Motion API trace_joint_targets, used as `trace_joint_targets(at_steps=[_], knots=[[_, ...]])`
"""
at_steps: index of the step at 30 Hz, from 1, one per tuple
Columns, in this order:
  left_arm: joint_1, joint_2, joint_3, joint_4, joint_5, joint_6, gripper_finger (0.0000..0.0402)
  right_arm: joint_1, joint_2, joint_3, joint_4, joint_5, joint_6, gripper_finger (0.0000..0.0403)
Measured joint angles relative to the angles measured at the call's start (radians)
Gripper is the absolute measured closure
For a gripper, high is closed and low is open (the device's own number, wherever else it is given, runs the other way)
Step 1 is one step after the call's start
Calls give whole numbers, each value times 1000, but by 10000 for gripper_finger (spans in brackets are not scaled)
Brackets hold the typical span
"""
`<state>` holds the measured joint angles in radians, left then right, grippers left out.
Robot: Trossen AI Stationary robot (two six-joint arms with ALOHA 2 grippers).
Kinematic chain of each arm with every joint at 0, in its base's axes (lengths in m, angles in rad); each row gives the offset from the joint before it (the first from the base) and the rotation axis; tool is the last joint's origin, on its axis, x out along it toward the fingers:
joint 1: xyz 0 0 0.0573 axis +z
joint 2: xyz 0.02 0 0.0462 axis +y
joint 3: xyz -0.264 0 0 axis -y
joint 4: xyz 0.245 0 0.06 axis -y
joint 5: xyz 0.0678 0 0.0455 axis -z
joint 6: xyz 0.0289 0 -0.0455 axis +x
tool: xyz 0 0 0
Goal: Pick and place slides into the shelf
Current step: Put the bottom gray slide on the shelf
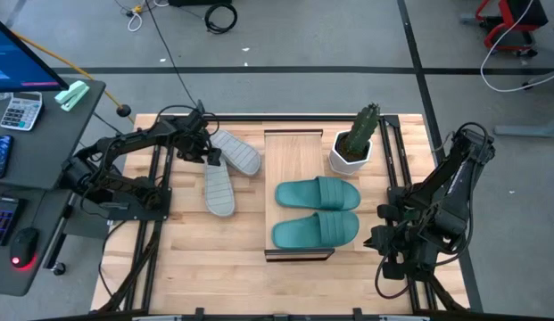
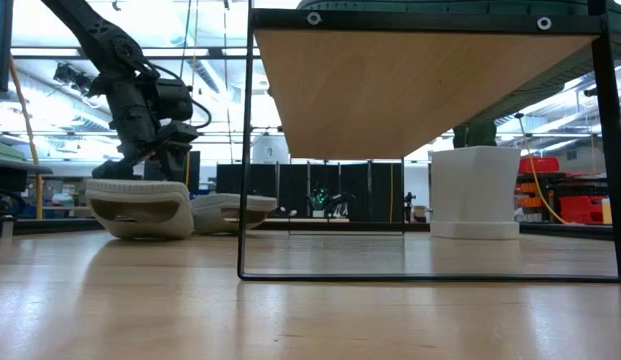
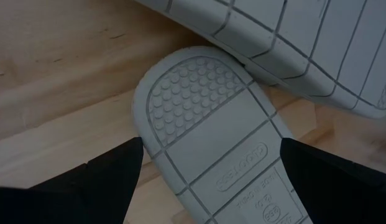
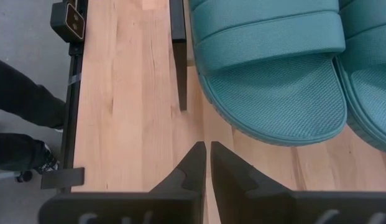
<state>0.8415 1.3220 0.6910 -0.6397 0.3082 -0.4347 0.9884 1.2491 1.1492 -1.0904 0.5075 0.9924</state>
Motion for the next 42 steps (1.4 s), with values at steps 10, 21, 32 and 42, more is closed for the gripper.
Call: trace_joint_targets(at_steps=[10,21,32,42], knots=[[0,-14,1,-9,0,0,17,0,0,0,0,0,-7,373],[0,-64,89,-43,-23,0,17,0,0,0,0,0,-9,373],[-227,-197,115,-218,5,-147,17,0,0,0,0,1,6,373],[-766,-318,115,-116,-363,-364,17,-7,0,0,-1,40,-65,373]])
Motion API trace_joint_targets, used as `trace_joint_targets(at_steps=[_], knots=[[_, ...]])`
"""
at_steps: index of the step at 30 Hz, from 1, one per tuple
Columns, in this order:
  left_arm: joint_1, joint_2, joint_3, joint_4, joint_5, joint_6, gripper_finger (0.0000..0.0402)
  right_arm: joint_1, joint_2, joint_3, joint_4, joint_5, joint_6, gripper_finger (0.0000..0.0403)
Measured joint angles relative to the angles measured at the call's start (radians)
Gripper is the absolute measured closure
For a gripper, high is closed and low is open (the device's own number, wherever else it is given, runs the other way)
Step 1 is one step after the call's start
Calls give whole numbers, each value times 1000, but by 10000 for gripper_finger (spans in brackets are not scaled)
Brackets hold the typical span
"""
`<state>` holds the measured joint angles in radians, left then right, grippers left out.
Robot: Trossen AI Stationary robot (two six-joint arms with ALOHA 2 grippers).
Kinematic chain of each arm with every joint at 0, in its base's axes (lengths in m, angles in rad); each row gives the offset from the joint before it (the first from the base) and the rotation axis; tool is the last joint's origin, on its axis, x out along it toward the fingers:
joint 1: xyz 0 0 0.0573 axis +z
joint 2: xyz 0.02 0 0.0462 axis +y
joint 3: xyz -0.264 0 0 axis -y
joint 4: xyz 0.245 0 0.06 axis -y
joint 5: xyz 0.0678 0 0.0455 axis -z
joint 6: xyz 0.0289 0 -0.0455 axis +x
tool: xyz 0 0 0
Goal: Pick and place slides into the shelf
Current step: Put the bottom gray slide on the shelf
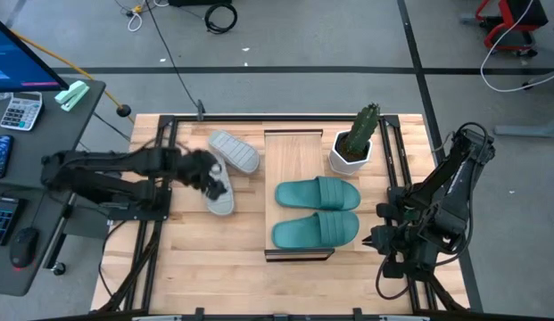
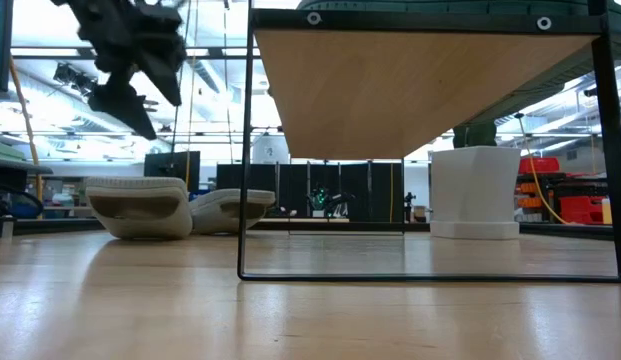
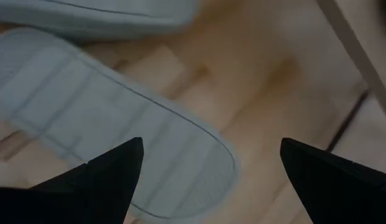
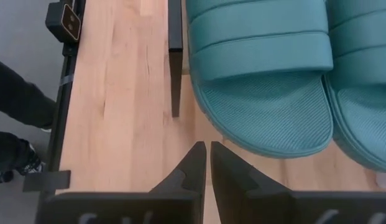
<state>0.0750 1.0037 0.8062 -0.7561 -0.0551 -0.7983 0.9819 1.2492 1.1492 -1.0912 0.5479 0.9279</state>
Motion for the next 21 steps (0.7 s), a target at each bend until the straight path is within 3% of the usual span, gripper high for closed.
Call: trace_joint_targets(at_steps=[4,9,16,21], knots=[[-192,59,0,8,-109,-36,17,-7,0,0,0,-1,-13,373],[-351,181,67,-58,-255,-113,27,-7,0,0,0,-4,-13,373],[-461,415,278,-218,-305,-78,72,-6,0,0,0,-24,-40,373],[-510,578,387,-341,-337,-52,83,-6,0,0,0,-26,-69,373]])
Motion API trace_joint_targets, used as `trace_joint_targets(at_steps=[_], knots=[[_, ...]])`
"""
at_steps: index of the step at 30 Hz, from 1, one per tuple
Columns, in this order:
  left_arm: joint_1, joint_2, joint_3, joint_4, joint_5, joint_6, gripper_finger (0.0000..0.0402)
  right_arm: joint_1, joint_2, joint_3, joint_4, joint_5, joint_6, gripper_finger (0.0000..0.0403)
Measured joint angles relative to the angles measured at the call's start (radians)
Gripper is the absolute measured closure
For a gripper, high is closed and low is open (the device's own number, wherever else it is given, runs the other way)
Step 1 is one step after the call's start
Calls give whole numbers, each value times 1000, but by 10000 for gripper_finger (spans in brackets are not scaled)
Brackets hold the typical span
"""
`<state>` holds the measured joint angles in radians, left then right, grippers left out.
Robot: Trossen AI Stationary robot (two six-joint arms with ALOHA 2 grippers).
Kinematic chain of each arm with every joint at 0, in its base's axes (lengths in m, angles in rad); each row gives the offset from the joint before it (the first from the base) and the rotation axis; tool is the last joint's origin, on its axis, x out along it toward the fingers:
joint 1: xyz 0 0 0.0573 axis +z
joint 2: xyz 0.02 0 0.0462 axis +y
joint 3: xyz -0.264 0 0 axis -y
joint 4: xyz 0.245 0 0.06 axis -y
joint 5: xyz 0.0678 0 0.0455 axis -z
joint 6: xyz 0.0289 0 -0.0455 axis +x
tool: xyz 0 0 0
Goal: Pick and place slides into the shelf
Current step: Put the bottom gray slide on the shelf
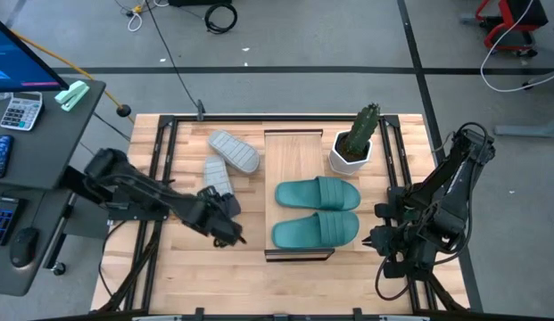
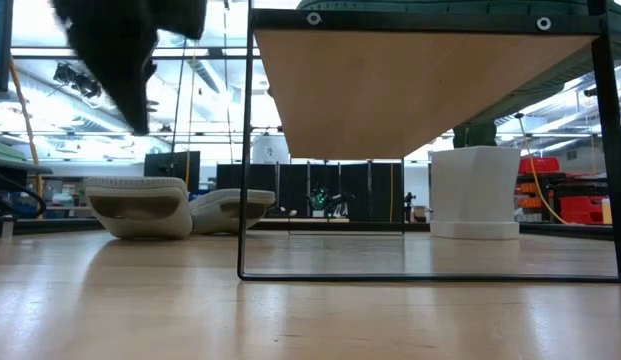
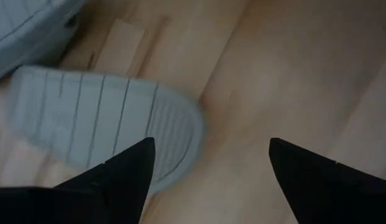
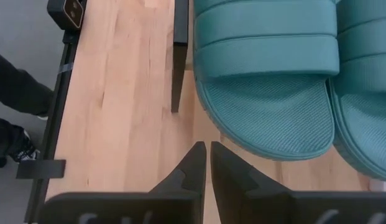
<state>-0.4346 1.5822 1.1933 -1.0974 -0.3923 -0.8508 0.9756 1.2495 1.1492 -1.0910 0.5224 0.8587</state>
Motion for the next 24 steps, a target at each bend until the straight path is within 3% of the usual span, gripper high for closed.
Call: trace_joint_targets(at_steps=[8,16,24], knots=[[-27,191,10,-129,7,-35,83,0,0,0,0,0,-6,373],[-30,250,12,-123,-73,-51,83,12,0,0,1,0,-6,373],[-28,307,12,-115,-82,-55,84,11,0,0,1,0,-6,373]])
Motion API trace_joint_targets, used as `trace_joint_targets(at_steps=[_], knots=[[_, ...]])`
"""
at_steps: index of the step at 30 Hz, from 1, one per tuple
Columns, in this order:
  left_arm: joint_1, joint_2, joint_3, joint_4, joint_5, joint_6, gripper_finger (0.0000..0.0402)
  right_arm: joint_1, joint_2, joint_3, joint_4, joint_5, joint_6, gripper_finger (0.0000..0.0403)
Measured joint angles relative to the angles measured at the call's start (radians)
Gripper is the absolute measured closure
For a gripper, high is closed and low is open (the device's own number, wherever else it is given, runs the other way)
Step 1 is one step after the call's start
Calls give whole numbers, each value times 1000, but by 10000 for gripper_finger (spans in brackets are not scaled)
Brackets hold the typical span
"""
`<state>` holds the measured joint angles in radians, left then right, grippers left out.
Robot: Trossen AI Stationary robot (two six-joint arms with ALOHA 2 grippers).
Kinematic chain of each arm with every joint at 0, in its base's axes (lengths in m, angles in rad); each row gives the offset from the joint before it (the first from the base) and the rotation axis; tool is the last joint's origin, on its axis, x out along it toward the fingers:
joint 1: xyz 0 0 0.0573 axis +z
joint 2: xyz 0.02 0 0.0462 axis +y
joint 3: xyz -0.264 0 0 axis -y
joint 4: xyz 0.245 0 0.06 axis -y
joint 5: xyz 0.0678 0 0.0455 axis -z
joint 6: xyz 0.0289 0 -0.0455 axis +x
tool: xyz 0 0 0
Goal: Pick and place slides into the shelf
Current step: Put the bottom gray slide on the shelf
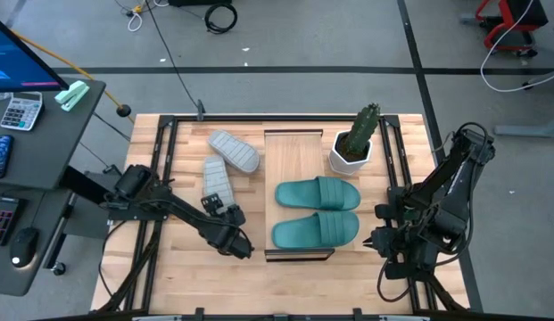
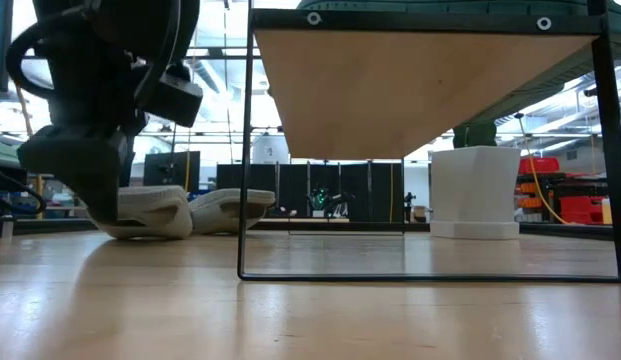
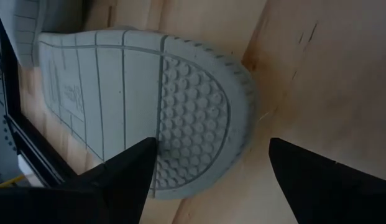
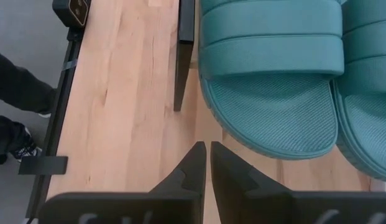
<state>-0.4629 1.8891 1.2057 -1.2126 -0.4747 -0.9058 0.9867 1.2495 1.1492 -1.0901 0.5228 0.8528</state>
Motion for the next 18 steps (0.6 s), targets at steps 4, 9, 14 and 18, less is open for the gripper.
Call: trace_joint_targets(at_steps=[4,9,14,18], knots=[[1,27,0,-4,-1,-2,85,0,0,0,0,0,0,373],[1,36,0,-38,-20,-58,126,0,0,0,0,0,0,373],[1,36,-1,-72,-16,-101,239,0,0,0,0,0,0,373],[-1,35,3,-81,35,-107,354,0,0,0,0,0,0,373]])
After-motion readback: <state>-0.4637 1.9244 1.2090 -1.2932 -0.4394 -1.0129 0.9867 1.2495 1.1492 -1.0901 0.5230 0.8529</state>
